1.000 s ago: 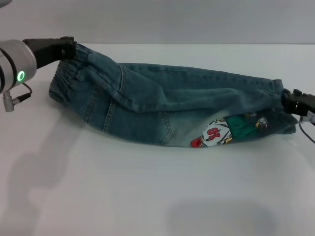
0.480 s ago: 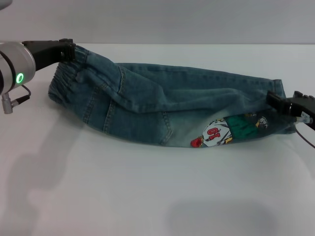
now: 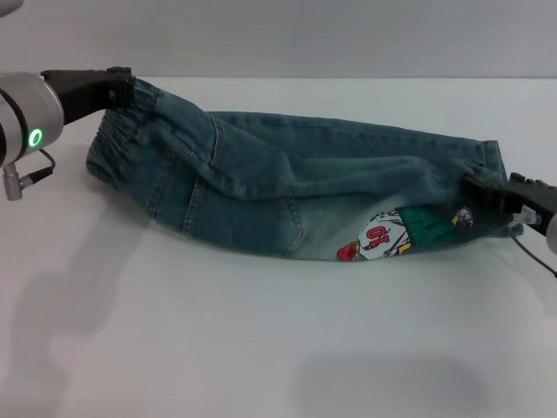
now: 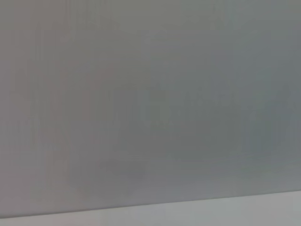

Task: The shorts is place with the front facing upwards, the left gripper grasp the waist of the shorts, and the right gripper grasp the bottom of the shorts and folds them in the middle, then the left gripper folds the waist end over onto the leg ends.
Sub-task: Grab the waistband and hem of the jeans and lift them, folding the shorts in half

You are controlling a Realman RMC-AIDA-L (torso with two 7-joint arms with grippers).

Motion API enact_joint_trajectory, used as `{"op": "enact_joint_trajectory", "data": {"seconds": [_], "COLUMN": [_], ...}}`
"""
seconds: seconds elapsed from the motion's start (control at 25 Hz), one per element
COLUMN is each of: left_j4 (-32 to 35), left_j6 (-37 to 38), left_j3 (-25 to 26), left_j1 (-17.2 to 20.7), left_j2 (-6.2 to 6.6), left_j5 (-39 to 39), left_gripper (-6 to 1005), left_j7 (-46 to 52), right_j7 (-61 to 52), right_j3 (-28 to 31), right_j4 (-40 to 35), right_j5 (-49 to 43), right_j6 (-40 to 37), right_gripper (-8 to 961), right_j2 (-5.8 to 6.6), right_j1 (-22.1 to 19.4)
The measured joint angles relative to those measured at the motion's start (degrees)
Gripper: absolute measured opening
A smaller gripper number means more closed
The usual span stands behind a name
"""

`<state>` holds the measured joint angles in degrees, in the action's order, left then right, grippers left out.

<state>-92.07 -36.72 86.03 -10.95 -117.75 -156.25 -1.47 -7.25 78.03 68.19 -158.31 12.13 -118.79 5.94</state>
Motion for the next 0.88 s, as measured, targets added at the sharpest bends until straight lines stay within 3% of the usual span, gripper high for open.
{"op": "enact_joint_trajectory", "data": {"seconds": [0.56,0.88], "left_j4": [-0.30,-0.30], "left_j6": [-0.10,0.11], "left_j3": [0.14,-0.06], "left_j1": [0.53,0.58], "left_j2": [-0.02,-0.02], "left_j5": [1.04,1.04], "left_gripper": [43,44], "left_j7": [-0.90,-0.90], "right_j7": [1.02,1.11], "right_j3": [-1.17,-1.22], "right_j4": [0.94,1.40], "right_j5": [0.64,0.62], "right_j6": [2.74,2.94], "right_gripper": [623,456], "right_j2": [0.13,0.14], "right_j1": [0.32,0.17]}}
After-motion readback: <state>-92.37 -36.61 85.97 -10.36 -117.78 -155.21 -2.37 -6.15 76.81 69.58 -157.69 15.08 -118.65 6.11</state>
